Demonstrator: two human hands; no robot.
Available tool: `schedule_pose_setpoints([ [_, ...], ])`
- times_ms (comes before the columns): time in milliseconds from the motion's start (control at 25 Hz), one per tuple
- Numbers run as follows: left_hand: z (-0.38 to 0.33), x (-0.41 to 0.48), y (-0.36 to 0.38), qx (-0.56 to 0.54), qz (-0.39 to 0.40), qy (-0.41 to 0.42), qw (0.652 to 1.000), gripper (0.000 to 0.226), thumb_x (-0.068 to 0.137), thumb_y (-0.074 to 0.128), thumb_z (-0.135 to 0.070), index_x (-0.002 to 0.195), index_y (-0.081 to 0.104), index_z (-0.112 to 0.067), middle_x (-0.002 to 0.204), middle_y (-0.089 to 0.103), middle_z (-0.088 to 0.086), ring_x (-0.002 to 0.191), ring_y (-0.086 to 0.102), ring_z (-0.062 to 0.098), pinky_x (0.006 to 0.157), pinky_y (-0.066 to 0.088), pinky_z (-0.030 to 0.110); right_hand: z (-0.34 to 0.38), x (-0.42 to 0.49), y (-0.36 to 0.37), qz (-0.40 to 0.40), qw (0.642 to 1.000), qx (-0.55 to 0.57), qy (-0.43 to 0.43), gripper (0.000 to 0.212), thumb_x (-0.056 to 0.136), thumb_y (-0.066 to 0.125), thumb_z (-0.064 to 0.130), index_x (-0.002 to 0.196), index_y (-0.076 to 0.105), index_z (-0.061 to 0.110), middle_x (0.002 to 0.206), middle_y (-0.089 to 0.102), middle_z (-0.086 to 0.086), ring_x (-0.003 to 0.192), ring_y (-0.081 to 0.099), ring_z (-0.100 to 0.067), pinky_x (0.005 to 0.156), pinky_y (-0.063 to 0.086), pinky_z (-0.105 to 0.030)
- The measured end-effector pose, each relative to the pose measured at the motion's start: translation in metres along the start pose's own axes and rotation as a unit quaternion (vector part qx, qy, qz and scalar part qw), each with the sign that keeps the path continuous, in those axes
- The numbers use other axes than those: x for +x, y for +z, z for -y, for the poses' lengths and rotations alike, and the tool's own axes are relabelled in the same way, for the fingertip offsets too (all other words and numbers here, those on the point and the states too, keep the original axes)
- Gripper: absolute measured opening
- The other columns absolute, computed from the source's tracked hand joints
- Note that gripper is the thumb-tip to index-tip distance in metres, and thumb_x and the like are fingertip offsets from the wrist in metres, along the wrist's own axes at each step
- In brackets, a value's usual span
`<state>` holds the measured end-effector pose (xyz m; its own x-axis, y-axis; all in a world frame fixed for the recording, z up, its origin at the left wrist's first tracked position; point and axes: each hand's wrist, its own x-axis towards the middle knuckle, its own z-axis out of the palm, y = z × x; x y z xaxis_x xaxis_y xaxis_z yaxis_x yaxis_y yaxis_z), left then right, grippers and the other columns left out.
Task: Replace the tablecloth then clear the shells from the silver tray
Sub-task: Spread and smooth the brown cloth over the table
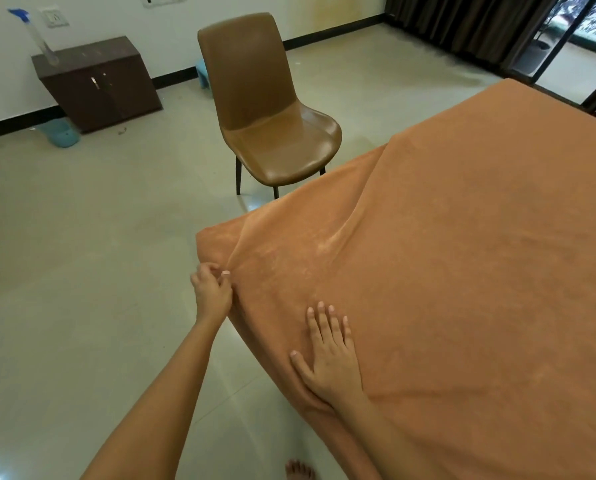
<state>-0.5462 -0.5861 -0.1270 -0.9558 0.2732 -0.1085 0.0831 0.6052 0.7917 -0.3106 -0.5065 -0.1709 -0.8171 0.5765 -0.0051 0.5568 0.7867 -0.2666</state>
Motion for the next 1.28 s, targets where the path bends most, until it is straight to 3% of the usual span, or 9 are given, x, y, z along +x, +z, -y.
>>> schedule_pose_setpoints([
  [240,0.001,0.028,0.008,-0.023,0.034,-0.132,0.99,0.065,0.089,0.061,-0.028,0.141,0.031,-0.003,0.137,0.047,0.017,0.122,0.049,0.034,0.1,0.042,0.043,0.001,0.002,-0.003,0.012,1.0,0.001,-0.001,0.085,0.086,0.038,0.064,0.152,0.014,0.016,0.16,0.008,-0.003,0.148,0.003,-0.02,0.116,0.01,-0.048],
  [480,0.009,0.058,-0.001,-0.158,0.106,-0.315,0.93,0.057,0.076,0.078,-0.032,0.12,0.061,-0.002,0.097,0.064,0.01,0.061,0.048,0.02,0.055,0.04,0.028,0.0,0.004,-0.005,0.03,1.0,0.005,0.006,0.085,0.085,0.041,0.064,0.152,0.015,0.018,0.16,0.01,-0.001,0.148,0.002,-0.017,0.116,0.009,-0.047],
  [640,0.014,0.079,-0.014,-0.134,0.109,-0.228,0.958,0.037,0.072,0.079,-0.016,0.105,0.064,-0.005,0.102,0.063,0.007,0.095,0.059,0.025,0.081,0.048,0.034,0.001,0.005,-0.008,0.035,0.999,0.005,0.019,0.083,0.085,0.041,0.064,0.152,0.014,0.023,0.16,0.008,0.003,0.148,0.001,-0.014,0.117,0.006,-0.044],
  [760,0.008,0.085,-0.026,-0.172,0.082,-0.156,0.969,0.022,0.068,0.077,-0.008,0.083,0.062,-0.015,0.091,0.065,0.007,0.091,0.063,0.029,0.074,0.053,0.035,0.001,0.007,-0.01,0.04,0.999,-0.005,0.027,0.081,0.086,0.04,0.064,0.152,0.015,0.025,0.16,0.01,0.003,0.147,0.002,-0.014,0.117,0.008,-0.043],
  [880,0.01,0.092,-0.045,-0.301,0.094,-0.182,0.931,0.03,0.07,0.079,-0.013,0.088,0.056,-0.011,0.095,0.062,0.005,0.084,0.059,0.021,0.067,0.049,0.028,0.004,0.007,-0.01,0.046,0.998,-0.009,0.035,0.082,0.084,0.043,0.063,0.152,0.014,0.026,0.16,0.01,0.004,0.147,0.004,-0.013,0.118,0.008,-0.043],
  [960,0.011,0.102,-0.065,-0.347,0.217,-0.231,0.883,0.037,0.076,0.077,-0.024,0.105,0.06,-0.008,0.106,0.066,0.005,0.094,0.063,0.018,0.076,0.051,0.029,0.005,0.007,-0.01,0.042,0.998,-0.013,0.04,0.084,0.083,0.046,0.062,0.152,0.016,0.026,0.16,0.011,0.004,0.147,0.007,-0.014,0.118,0.008,-0.042],
  [1040,0.019,0.121,-0.088,-0.262,0.34,-0.227,0.874,0.058,0.073,0.075,-0.041,0.121,0.059,-0.014,0.117,0.065,0.002,0.109,0.06,0.019,0.082,0.051,0.033,0.008,0.007,-0.009,0.033,0.998,-0.014,0.045,0.084,0.082,0.047,0.061,0.152,0.019,0.025,0.159,0.014,0.003,0.147,0.009,-0.015,0.117,0.01,-0.041],
  [1120,0.028,0.132,-0.104,-0.148,0.352,-0.193,0.904,0.056,0.072,0.072,-0.049,0.118,0.062,-0.019,0.119,0.063,0.001,0.11,0.057,0.02,0.083,0.05,0.035,0.006,0.007,-0.01,0.031,0.998,-0.018,0.051,0.082,0.082,0.046,0.061,0.151,0.021,0.025,0.159,0.017,0.004,0.147,0.01,-0.014,0.117,0.012,-0.042],
  [1280,0.059,0.151,-0.122,0.157,0.111,-0.17,0.966,0.057,0.078,0.067,-0.049,0.121,0.055,-0.014,0.126,0.054,0.016,0.114,0.046,0.034,0.092,0.044,0.043,0.016,0.011,-0.007,0.009,0.997,-0.01,0.079,0.076,0.083,0.042,0.063,0.148,0.03,0.026,0.157,0.022,0.005,0.146,0.016,-0.014,0.118,0.013,-0.043],
])
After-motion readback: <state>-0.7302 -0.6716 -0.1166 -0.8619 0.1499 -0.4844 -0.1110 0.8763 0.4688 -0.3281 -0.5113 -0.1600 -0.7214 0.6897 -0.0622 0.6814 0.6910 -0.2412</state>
